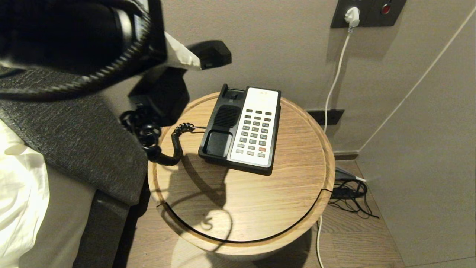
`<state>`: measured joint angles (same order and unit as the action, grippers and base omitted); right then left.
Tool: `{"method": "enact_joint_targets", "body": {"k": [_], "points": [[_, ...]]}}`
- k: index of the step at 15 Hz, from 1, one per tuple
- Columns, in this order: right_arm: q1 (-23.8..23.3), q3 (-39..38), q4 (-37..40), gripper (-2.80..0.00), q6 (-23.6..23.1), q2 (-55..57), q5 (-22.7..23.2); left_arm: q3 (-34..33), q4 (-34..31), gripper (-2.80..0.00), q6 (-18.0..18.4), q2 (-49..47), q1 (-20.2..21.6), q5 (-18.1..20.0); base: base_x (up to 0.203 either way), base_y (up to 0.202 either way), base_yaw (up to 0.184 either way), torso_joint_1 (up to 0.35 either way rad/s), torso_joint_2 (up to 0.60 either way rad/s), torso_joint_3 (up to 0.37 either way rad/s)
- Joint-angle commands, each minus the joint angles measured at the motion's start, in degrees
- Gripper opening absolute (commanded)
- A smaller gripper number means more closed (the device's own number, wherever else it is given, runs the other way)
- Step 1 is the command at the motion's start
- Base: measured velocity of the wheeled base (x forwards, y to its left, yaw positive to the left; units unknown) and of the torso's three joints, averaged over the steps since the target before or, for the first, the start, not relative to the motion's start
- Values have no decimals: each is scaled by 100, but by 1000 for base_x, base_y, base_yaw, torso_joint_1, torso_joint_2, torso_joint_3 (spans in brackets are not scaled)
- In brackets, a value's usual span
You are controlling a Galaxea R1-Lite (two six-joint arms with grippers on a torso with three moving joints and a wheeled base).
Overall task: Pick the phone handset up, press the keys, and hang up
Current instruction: Dial the number
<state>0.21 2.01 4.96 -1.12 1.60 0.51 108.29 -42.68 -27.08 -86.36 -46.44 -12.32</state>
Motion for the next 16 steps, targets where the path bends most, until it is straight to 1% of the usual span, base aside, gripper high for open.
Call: {"method": "enact_joint_targets", "body": {"k": [1,2,3,5,6,7,8,9,11,16], "points": [[4,1,5,-280,-2,-1,2,1,-90,-280,-692,1076,-62,321,0,0,0,0,0,0],[6,1,5,-280,-2,-1,10,-90,-113,-280,-1042,1450,-71,547,0,0,0,0,0,0],[5,1,5,-280,-2,-1,2,-275,-110,-280,-1317,1791,-75,719,0,0,0,0,0,0],[6,1,5,-280,-2,-1,2,-886,-70,-280,-1685,2524,-62,922,0,0,0,0,0,0],[-2,1,5,-280,-2,-1,2,-1021,-38,-280,-1882,2796,-46,1014,0,0,0,0,0,0],[-3,1,5,-280,-2,-1,10,-1107,-15,-280,-2233,3047,-15,1164,0,0,0,0,0,0],[1,1,5,-280,-2,-1,2,-1156,-11,-280,-2475,3263,38,1322,0,0,0,0,0,0],[4,1,5,-280,-2,-1,9,-1221,-40,-280,-2555,3408,63,1410,0,0,0,0,0,0],[5,1,5,-280,-2,-1,9,-1407,-23,-280,-2583,3555,73,1450,0,0,0,0,0,0],[-1,1,5,-280,-2,-1,2,-1363,0,-280,-2557,3512,73,1446,0,0,0,0,0,0]]}}
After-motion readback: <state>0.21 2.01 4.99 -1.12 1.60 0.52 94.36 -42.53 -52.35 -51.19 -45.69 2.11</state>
